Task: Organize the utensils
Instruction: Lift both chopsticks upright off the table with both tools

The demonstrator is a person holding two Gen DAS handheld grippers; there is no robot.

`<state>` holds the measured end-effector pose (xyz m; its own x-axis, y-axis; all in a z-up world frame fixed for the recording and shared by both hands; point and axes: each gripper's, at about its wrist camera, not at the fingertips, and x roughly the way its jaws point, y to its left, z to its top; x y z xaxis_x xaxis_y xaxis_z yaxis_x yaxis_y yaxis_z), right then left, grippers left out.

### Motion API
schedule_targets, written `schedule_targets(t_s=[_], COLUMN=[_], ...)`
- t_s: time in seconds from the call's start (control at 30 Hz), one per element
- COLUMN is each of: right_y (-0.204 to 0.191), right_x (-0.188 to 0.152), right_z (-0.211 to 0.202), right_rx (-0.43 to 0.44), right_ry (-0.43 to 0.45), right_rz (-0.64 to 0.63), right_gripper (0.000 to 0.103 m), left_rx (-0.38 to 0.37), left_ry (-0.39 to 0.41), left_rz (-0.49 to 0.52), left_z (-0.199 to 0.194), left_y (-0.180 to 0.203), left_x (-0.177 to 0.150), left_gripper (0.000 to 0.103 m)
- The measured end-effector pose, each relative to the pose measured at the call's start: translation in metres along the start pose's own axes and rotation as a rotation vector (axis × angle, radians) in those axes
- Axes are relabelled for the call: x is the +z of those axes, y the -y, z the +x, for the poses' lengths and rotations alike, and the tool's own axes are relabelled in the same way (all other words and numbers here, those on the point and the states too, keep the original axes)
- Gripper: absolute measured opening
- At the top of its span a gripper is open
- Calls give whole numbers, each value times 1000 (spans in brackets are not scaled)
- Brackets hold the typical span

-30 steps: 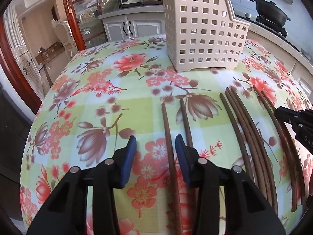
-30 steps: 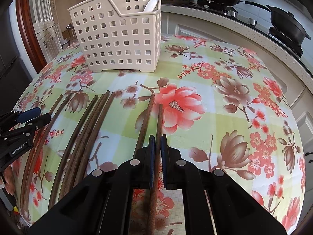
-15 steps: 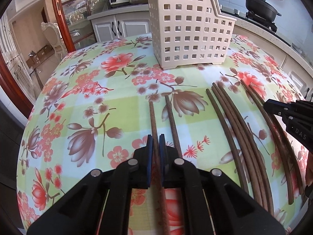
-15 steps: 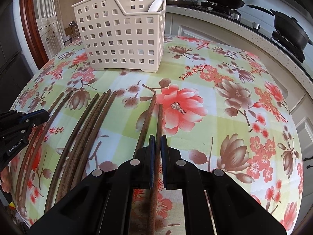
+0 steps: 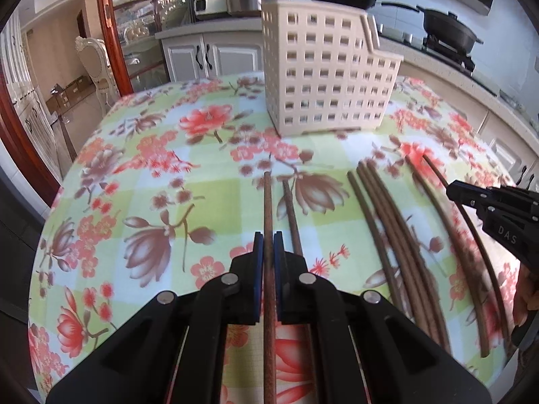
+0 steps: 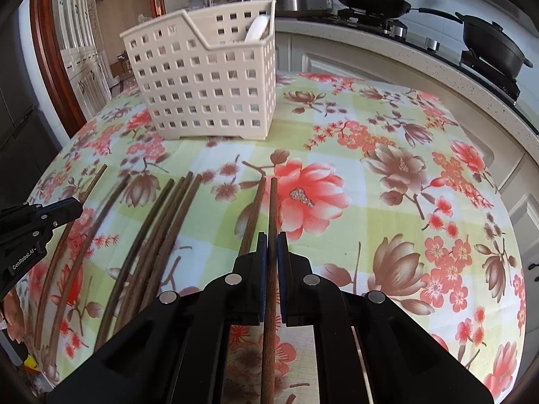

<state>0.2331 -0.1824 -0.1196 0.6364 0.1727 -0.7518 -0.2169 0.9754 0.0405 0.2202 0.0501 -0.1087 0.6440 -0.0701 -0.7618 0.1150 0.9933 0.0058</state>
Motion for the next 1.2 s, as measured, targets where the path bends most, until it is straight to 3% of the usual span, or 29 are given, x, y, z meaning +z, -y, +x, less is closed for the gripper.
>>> schedule_targets(t_s=[0.43,1.2], right_y=[-4,-7], right_x=[16,27], right_z=[-46,-120], right_rx=[40,71], right_ry=[125,313], right_rz=[6,-6], right_gripper=[7,7], left_rx=[-13,17], left_ry=[116,323], left_rz=[-47,-23], left_z=[-44,-119], left_y=[-8,7], left_x=[13,23], left_gripper=[6,6])
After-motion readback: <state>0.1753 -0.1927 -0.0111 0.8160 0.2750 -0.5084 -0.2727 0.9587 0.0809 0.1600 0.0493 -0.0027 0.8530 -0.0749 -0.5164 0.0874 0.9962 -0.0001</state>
